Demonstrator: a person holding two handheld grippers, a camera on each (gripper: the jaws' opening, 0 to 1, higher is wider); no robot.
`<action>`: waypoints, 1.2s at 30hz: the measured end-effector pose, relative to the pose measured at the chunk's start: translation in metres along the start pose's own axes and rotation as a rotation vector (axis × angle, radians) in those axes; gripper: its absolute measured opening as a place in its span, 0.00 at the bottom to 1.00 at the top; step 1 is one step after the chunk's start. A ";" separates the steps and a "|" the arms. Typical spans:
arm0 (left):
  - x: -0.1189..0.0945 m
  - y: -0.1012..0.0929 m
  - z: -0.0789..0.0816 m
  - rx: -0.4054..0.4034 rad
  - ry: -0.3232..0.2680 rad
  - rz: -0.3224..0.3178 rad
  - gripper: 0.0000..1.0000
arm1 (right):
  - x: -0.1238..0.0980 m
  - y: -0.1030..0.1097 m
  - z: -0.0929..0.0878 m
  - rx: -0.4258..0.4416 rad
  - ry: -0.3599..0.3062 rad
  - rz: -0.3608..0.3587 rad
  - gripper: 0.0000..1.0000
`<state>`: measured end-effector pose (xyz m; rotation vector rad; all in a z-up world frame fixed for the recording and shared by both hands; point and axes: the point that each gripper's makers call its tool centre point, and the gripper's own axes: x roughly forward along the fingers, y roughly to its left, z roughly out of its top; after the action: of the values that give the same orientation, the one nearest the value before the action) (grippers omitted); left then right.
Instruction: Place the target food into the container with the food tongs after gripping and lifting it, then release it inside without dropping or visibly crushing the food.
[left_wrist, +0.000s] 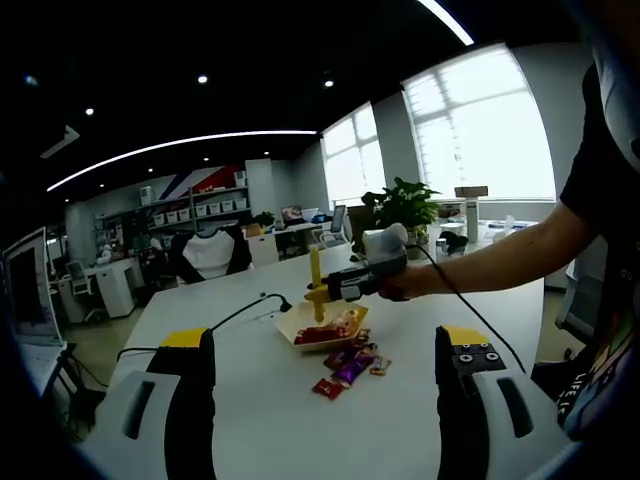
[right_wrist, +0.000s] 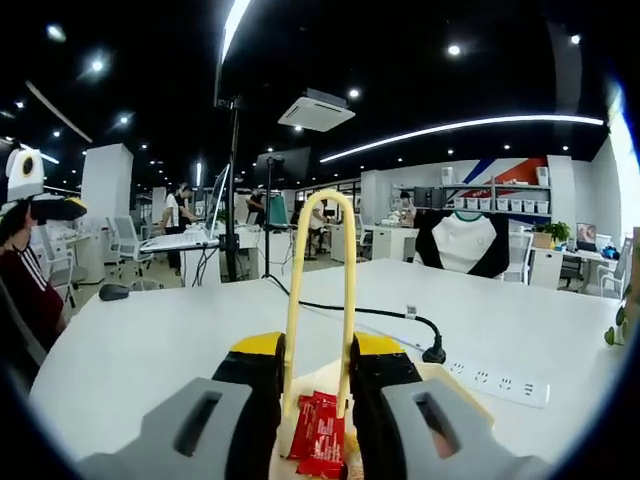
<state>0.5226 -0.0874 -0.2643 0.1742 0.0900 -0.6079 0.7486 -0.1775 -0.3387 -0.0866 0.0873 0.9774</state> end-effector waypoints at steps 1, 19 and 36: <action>0.000 0.000 0.000 0.000 0.001 -0.001 0.97 | 0.000 0.000 0.000 0.000 0.000 0.001 0.22; 0.002 0.000 -0.003 0.012 0.006 -0.012 0.97 | -0.025 0.027 -0.006 -0.007 -0.018 0.046 0.22; 0.001 0.001 0.000 0.018 0.002 -0.021 0.97 | -0.039 0.064 0.002 0.008 -0.092 0.192 0.23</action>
<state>0.5240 -0.0871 -0.2648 0.1915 0.0882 -0.6300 0.6737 -0.1734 -0.3349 -0.0258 0.0152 1.1714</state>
